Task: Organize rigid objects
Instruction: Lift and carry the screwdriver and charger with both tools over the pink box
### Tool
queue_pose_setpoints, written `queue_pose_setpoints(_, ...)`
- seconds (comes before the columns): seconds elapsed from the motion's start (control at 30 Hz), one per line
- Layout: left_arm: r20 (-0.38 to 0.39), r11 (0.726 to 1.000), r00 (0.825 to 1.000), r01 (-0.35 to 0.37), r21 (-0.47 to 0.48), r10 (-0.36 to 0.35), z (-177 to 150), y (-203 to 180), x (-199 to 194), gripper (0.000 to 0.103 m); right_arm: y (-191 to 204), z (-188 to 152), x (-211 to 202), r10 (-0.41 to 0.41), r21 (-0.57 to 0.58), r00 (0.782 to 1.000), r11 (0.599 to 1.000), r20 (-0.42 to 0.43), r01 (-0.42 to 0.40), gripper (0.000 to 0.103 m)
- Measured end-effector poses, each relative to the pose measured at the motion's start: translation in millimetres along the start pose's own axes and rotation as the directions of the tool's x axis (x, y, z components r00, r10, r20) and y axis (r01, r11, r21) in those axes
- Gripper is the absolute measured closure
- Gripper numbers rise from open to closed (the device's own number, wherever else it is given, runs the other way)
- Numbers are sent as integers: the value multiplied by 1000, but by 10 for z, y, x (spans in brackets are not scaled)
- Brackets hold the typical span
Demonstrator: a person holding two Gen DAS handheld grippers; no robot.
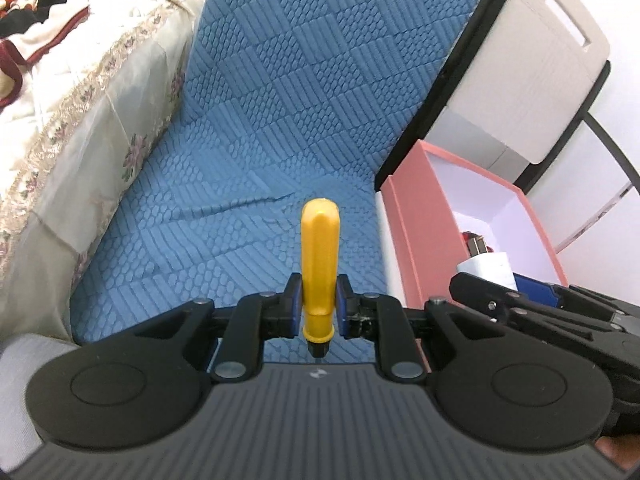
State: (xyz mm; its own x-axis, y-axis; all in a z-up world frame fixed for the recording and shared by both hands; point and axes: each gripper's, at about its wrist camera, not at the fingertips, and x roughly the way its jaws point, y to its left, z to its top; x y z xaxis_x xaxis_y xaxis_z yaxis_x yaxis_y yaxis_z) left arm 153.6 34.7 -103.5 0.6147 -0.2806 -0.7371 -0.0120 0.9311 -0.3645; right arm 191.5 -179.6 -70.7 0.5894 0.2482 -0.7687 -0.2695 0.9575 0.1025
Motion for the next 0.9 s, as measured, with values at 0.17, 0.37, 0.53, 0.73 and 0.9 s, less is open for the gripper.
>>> queue_pose_setpoints(0.17,8,1000,1000,9,21,-9,26,-183,-175,83,-65,53,-193,-2,1,1000,1000,23,2,58)
queue_pose_setpoints(0.37,22,998,1000,12,64,-14,135,-433,-293,83,-241,131,-391,-5,18,998,1000,59,4,58)
queue_pose_setpoints(0.53,37,996,999,33,79,-36,148,-728,-366,83,-437,154,-538,-15,36,996,999,83,12,58)
queue_pose_setpoints(0.73,30,992,997,65,109,-69,110,-1147,-359,83,-694,171,-653,-40,61,995,998,90,35,58)
queue_pose_setpoints(0.9,23,987,995,90,136,-94,116,-1458,-310,83,-908,198,-804,-68,76,992,995,109,60,58)
